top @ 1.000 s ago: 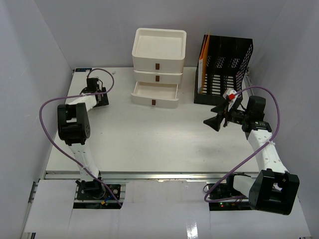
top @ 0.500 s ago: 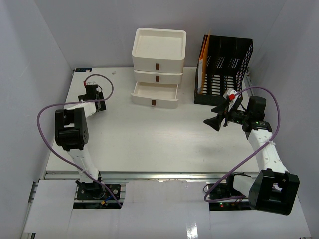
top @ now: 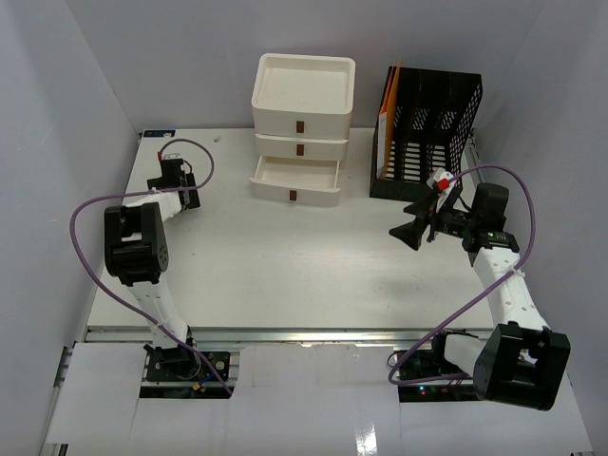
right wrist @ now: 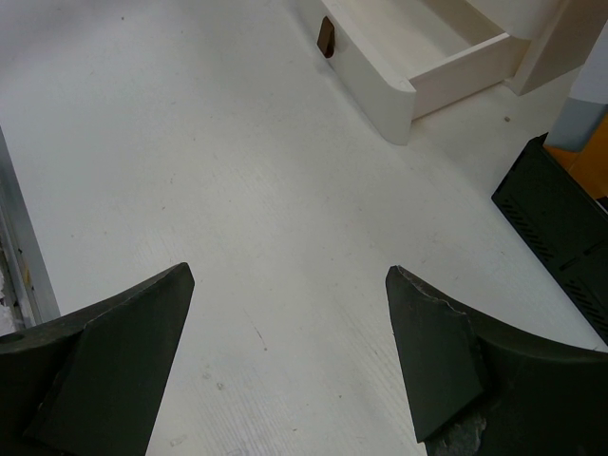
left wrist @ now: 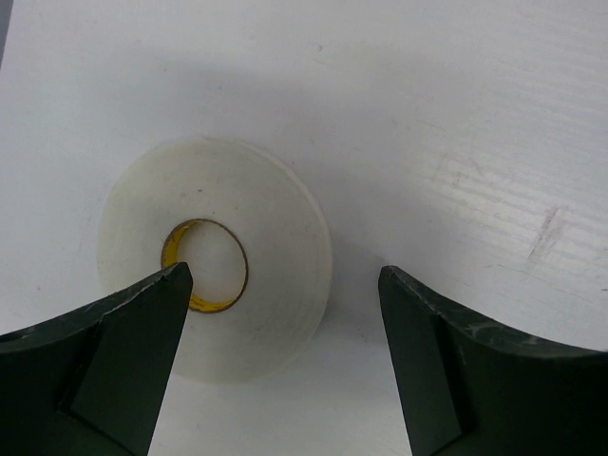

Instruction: Organize the desk

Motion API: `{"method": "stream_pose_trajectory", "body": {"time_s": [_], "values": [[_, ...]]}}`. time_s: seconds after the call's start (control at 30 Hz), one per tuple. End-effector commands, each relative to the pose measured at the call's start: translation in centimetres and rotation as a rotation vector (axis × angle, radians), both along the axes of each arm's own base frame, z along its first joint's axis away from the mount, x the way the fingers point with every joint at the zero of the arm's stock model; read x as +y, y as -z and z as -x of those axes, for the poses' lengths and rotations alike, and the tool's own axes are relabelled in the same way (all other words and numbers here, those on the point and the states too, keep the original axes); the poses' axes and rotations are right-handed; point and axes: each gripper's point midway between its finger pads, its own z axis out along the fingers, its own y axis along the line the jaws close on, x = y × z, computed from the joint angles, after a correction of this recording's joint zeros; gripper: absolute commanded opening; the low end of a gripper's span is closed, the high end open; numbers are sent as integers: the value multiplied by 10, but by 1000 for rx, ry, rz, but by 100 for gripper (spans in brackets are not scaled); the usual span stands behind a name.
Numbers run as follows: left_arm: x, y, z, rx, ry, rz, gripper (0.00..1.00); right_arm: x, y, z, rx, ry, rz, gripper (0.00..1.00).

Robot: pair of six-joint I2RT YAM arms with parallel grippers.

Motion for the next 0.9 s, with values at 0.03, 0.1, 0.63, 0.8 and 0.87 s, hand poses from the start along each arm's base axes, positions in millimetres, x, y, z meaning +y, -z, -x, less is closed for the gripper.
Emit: {"method": "stream_pose_trajectory", "body": {"time_s": [0.03, 0.1, 0.63, 0.8, 0.87], "values": [[-9, 40, 25, 129, 38, 158, 88, -1, -5, -2, -26, -6, -2, 88], [-11, 45, 29, 133, 40, 193, 86, -1, -5, -2, -27, -7, -3, 88], [-58, 40, 24, 81, 121, 472, 47, -3, -9, -1, -37, -5, -4, 88], [-99, 11, 13, -10, 214, 601, 41, -3, -9, -1, -37, -6, -4, 88], [-126, -10, 6, -65, 278, 674, 40, -3, -9, -1, -37, -5, -3, 88]]}}
